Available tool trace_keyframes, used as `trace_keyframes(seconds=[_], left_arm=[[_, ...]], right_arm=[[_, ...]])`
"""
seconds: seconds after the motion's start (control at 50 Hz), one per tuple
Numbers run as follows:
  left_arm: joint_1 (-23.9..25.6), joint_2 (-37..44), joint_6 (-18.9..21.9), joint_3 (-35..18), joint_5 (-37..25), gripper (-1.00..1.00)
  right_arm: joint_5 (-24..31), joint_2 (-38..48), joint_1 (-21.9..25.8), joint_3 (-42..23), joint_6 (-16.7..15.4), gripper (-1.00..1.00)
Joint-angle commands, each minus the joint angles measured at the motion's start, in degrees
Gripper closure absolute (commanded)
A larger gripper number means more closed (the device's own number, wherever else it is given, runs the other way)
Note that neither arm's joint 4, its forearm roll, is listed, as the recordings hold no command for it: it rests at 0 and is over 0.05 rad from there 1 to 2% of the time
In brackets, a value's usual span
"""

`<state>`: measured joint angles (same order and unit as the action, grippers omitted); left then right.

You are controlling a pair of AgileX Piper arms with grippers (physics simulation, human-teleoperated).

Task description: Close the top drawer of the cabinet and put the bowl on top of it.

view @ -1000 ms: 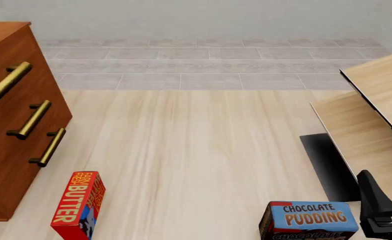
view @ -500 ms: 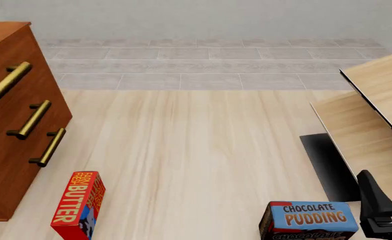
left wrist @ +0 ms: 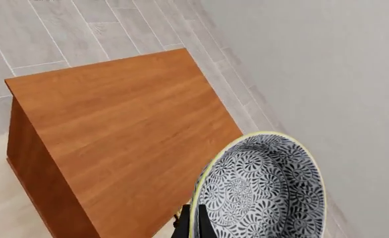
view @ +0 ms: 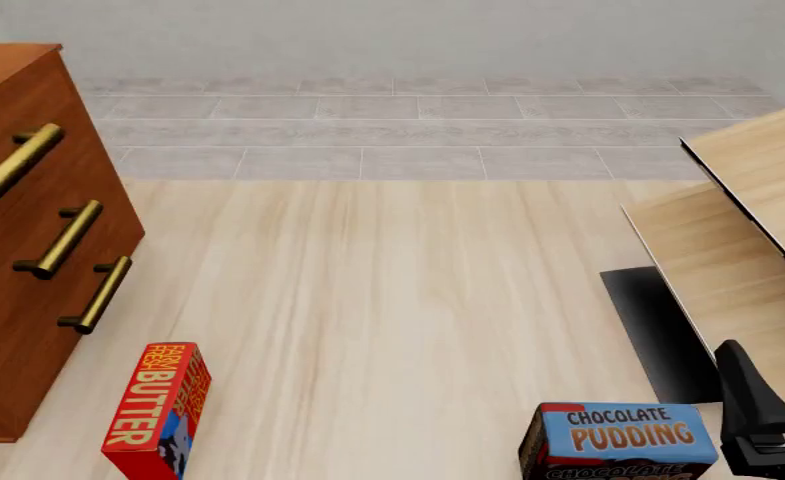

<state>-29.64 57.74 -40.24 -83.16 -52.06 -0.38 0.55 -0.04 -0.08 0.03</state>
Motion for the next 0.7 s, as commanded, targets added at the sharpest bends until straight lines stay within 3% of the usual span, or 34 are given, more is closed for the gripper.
trace_keyframes(seconds=[0.02, 0.7], left_arm=[[-1.82, 0.98, -0.43, 2.78, 3.83, 1.0], [-5.07, 6.76, -2.43, 5.13, 11.28, 1.0]], right_arm=[[0.09, -0.07, 0.03, -0.04, -0.02, -1.0], [0.1, -0.08, 0.01, -0.04, 0.0, -1.0]])
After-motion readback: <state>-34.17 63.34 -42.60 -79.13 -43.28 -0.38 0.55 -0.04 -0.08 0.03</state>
